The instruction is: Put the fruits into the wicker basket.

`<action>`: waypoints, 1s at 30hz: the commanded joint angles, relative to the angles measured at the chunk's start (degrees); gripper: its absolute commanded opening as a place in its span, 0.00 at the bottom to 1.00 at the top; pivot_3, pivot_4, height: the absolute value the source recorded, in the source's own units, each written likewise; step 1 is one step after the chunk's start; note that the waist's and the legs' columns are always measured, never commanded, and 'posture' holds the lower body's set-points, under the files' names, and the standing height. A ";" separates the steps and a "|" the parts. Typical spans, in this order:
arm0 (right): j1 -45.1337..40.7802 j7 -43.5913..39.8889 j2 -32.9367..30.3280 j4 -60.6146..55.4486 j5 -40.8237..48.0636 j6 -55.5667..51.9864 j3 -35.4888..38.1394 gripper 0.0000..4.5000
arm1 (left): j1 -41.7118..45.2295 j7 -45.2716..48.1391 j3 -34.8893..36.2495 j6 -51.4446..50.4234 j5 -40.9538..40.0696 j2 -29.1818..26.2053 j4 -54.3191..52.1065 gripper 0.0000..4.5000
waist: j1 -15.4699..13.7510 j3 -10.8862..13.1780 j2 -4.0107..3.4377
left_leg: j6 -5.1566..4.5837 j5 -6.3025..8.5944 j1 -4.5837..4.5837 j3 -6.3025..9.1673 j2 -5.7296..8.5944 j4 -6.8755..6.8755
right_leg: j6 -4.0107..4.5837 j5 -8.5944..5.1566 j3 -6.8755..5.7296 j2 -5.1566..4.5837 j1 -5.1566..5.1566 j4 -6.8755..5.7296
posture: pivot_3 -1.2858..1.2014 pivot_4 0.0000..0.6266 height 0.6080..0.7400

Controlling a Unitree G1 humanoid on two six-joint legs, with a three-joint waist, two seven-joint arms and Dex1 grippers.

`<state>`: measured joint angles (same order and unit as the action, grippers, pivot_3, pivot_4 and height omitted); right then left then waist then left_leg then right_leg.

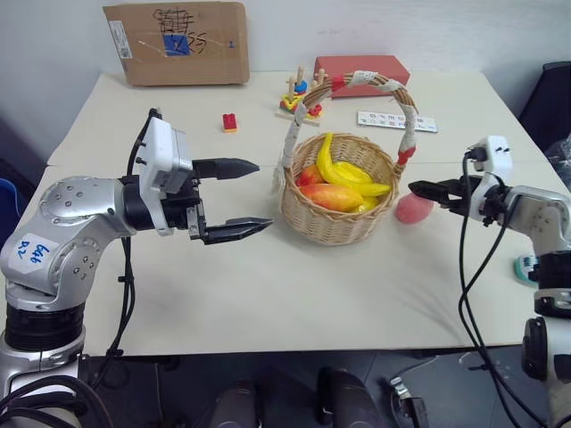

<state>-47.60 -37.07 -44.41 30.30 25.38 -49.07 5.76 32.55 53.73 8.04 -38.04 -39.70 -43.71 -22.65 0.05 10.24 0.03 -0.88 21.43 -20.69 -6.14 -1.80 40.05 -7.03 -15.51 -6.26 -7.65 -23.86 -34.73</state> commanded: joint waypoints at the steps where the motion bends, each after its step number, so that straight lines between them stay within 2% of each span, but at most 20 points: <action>1: -2.04 -2.82 0.31 3.62 -2.82 0.13 -2.14 1.00 | -1.57 -0.81 1.12 0.97 -0.15 -0.63 -2.89 1.00 | 0.09 0.00 0.00 | 0.00 0.00 -0.03 0.00 0.00 0.00 | 0.00 0.00 -0.01 0.00 -0.01 0.01 | 0.52 0.24 1.00; 2: -2.33 -3.64 0.52 4.39 -3.04 -0.38 -2.33 1.00 | -1.66 -1.07 1.18 0.95 -0.27 -0.58 -2.97 1.00 | 0.17 0.00 0.00 | 0.00 0.00 -0.07 -0.01 0.00 0.02 | 0.00 0.00 0.00 0.00 -0.02 0.04 | 0.52 0.24 1.00; 4: -2.49 -5.49 1.12 6.09 -2.88 -0.50 -1.99 0.92 | -1.77 -1.39 1.08 1.37 0.07 -0.60 -2.95 1.00 | 0.11 0.00 0.00 | 0.01 -0.01 -0.09 -0.01 0.00 0.08 | -0.04 0.02 0.00 0.01 -0.02 0.05 | 0.52 0.24 1.00; 7: -2.42 -6.04 1.25 7.44 -2.86 1.92 -0.11 0.72 | -2.00 -1.50 0.95 2.05 0.62 -0.79 -2.88 1.00 | 0.11 0.00 0.00 | 0.05 -0.05 -0.06 -0.01 -0.01 0.14 | -0.07 0.04 0.01 0.02 0.03 0.03 | 0.52 0.24 1.00; 10: 1.25 -10.28 -1.62 1.63 -1.42 -0.14 0.55 0.55 | -3.35 -1.57 2.18 2.46 0.43 -0.88 -2.57 1.00 | 0.00 0.00 0.00 | 0.10 -0.13 -0.07 0.01 -0.01 0.14 | -0.08 0.04 0.01 0.02 0.03 0.01 | 0.52 0.24 1.00; 14: 9.92 -14.40 -4.59 -11.10 2.56 2.56 7.23 0.51 | -8.00 -1.71 5.84 5.54 1.31 -0.57 -0.78 1.00 | 0.03 0.00 -0.01 | 0.11 -0.12 -0.10 0.05 -0.03 0.05 | -0.07 0.04 -0.02 0.03 -0.02 0.04 | 0.52 0.24 1.00; 16: 17.65 -20.17 -6.52 -22.02 5.95 5.84 11.47 0.51 | -11.39 -1.39 7.33 7.12 2.23 -0.82 -0.22 1.00 | -0.02 0.00 -0.01 | 0.11 -0.12 -0.17 0.04 -0.02 0.04 | -0.08 0.04 -0.02 0.04 -0.08 0.06 | 0.52 0.24 1.00; 18: 24.13 -24.26 -7.62 -32.89 11.76 3.27 15.14 0.51 | -14.44 -0.33 7.71 9.86 4.49 -1.68 0.41 1.00 | -0.04 0.00 -0.02 | 0.12 -0.12 -0.21 0.05 -0.03 0.01 | -0.08 0.04 -0.03 0.07 -0.12 0.09 | 0.52 0.24 1.00; 21: 25.81 -20.44 -4.75 -45.00 21.69 -4.08 17.38 0.51 | -16.02 -0.51 8.67 11.01 4.61 -1.48 1.48 1.00 | 0.30 0.04 0.06 | 0.14 -0.11 -0.19 0.02 -0.09 0.04 | -0.07 0.04 0.00 0.12 -0.12 0.08 | 0.52 0.24 1.00; 24: 20.14 -9.01 2.07 -49.55 26.07 -7.99 15.93 0.51 | -16.10 -0.54 8.30 11.30 4.35 -1.65 1.81 1.00 | 0.40 0.08 0.14 | 0.18 -0.17 0.22 0.21 -0.18 0.08 | 0.03 0.18 0.18 0.12 0.08 0.03 | 0.52 0.24 1.00; 26: 15.23 -0.38 7.99 -51.20 24.55 -7.53 13.42 0.51 | -15.66 -0.63 7.61 11.24 4.28 -1.60 2.00 1.00 | 0.38 0.08 0.13 | 0.21 -0.15 0.43 0.18 -0.20 0.06 | 0.07 0.18 0.27 0.07 0.19 0.06 | 0.52 0.24 1.00; 28: 11.76 8.72 13.52 -49.21 17.99 -5.00 10.26 0.51 | -14.99 -1.15 7.03 11.06 4.17 -1.23 1.93 1.00 | 0.12 0.06 0.10 | 0.24 -0.15 0.39 0.17 -0.22 0.02 | 0.14 0.17 0.31 0.04 0.05 -0.24 | 0.52 0.24 1.00; 30: 10.25 13.89 17.58 -46.85 13.77 -1.24 8.37 0.51 | -14.57 -2.04 6.84 10.46 3.48 -0.53 1.68 1.00 | -0.07 0.04 0.13 | 0.26 -0.14 0.20 0.27 -0.18 -0.01 | 0.22 0.13 0.25 0.07 -0.16 -0.36 | 0.52 0.24 1.00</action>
<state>-36.33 -29.22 -29.03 -17.82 43.65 -54.67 15.24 17.01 52.58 14.51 -27.61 -35.38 -44.77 -19.64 -0.02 10.28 0.16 -0.62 21.30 -20.55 -5.86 -1.96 40.05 -6.76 -15.41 -6.03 -7.59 -24.09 -35.14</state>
